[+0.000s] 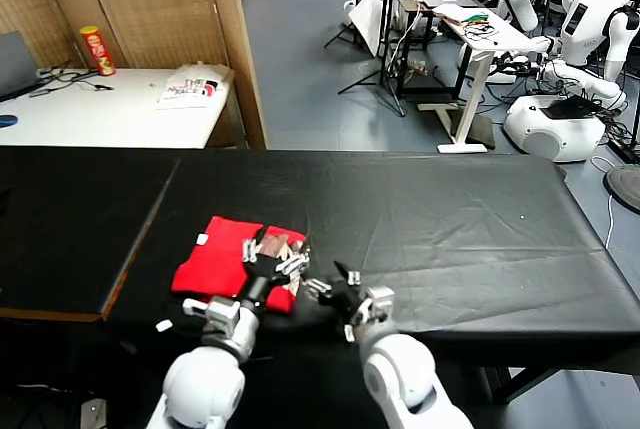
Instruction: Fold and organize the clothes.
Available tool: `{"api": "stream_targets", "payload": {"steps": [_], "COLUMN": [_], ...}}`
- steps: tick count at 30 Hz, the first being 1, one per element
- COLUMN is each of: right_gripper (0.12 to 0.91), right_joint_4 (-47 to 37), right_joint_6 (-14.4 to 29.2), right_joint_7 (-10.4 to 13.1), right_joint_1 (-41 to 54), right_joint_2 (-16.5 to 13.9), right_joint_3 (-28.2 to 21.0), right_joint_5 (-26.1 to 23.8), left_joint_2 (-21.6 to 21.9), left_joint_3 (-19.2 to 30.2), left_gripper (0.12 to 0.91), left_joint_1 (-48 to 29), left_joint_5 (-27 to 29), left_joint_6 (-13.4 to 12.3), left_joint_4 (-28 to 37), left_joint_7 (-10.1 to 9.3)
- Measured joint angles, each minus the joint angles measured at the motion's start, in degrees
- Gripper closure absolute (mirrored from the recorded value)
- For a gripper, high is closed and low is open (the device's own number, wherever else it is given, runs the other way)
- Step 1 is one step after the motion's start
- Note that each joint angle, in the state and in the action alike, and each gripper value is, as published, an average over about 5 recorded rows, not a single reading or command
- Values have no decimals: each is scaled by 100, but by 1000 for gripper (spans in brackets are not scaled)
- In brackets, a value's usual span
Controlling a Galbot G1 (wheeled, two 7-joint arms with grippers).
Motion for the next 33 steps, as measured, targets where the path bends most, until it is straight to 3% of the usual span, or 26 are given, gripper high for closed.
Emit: {"api": "stream_targets", "payload": {"steps": [3,8,10,13,20,23,27,30,33], "right_gripper": [227,253,319,478,827,887,831,685,517], "right_joint_4": [-348,-832,-987,-1187,-1471,-1545,-1517,-1365,-1092], "right_joint_6": [-3,26,34,72,589,983,1555,1907,2117], "right_joint_7": [146,196,196,117,-549,-956,-1351,-1423,-1308], "right_joint_1": [246,562,669,811,1075,1166,1149,999,712], "right_joint_2": [208,463,523,547,298,42,-399,-744,-1050], "right_joint_3": [-55,-95,-101,-108,-94,-39,33,104,212], "right_joint_5": [150,206,212,109,-963,-1751,-2542,-2756,-2799], "left_joint_2": [101,208,230,261,219,206,252,313,376], "left_joint_3": [-127,-326,-391,-478,-583,-584,-589,-593,-592], "left_gripper": [232,232,232,232,232,232,232,232,232], "left_joint_1": [95,263,327,427,645,689,714,737,768], "left_joint_5": [-5,2,2,11,93,154,140,113,60], "left_joint_6": [-116,-238,-265,-324,-548,-638,-723,-853,-1017], "left_joint_4": [-56,-154,-197,-249,-257,-188,-98,-22,74], "left_joint_7": [-13,-34,-43,-55,-136,-200,-260,-321,-323]}}
